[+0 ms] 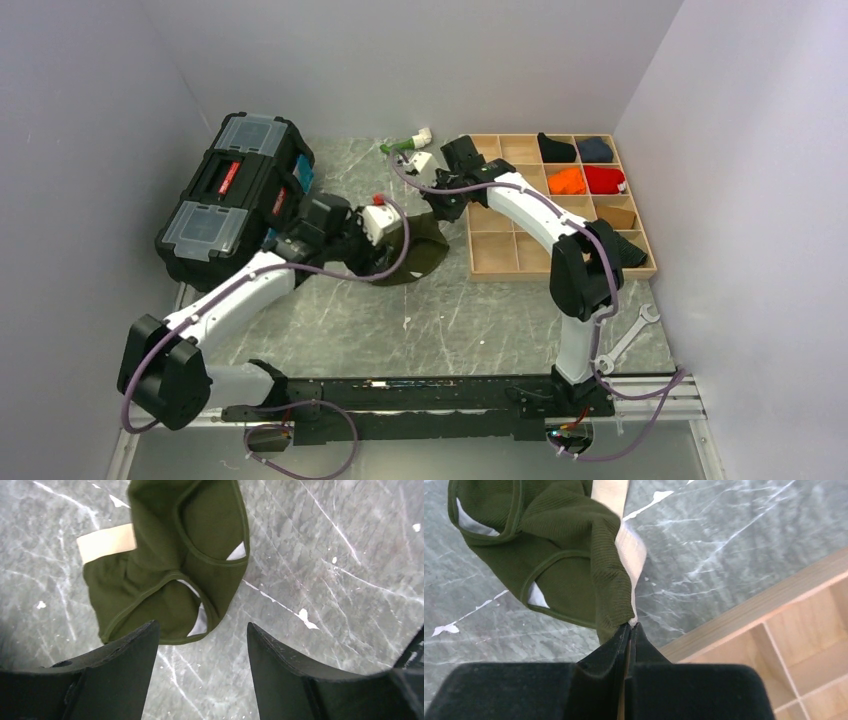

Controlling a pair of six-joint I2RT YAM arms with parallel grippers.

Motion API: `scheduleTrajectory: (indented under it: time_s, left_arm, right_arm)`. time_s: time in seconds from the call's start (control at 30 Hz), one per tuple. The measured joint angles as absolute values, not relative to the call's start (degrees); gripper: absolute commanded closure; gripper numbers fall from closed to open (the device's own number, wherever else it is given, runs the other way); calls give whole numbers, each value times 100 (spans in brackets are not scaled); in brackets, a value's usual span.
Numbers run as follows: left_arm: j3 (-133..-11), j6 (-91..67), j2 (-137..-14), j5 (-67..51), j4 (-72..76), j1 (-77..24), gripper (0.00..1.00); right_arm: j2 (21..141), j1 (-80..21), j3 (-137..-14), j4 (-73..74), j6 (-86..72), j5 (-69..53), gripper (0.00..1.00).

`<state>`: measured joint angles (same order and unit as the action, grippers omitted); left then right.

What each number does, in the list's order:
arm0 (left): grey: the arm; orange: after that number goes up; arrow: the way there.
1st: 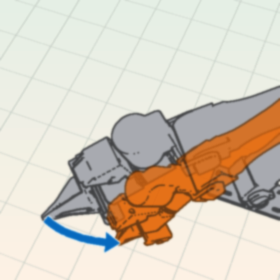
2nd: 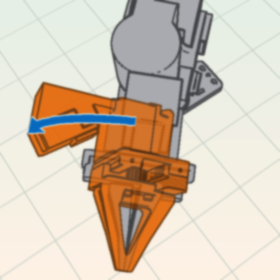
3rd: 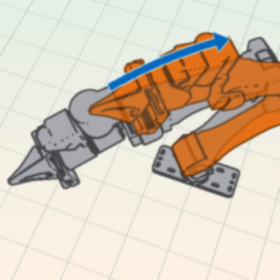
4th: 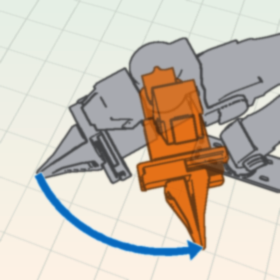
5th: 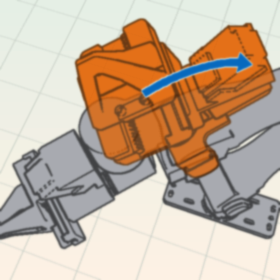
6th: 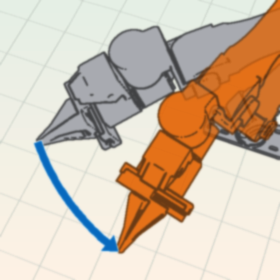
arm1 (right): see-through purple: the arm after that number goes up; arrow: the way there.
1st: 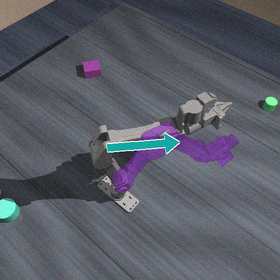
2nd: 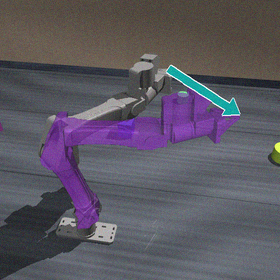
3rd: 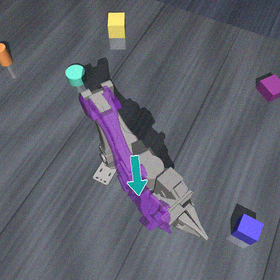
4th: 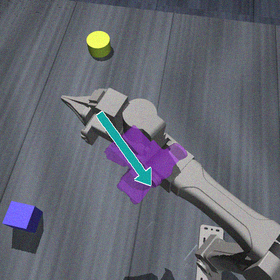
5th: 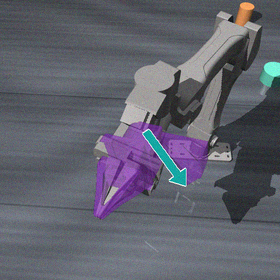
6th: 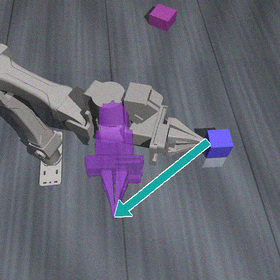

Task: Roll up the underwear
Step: Flatten out the underwear at the center of the board.

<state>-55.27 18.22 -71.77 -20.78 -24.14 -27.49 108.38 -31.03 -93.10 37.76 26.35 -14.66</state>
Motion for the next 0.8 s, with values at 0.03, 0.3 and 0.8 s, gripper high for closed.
scheduleTrajectory:
  time_s: [0.03,0.3,0.8]
  left_arm:
    - [-5360,1802,-7177,-1872,-2213,-2945,30]
    - [-5494,1658,-8405,-198,-1096,-4224,41]
    - [-7629,1533,-11279,-49,-1505,-4834,61]
  right_arm:
    - [10914,-3061,-9312,3793,2593,-1575,100]
    - [11754,-2679,-9771,4202,2270,-2456,100]
    - [12744,-1979,-10803,4845,2333,-3070,100]
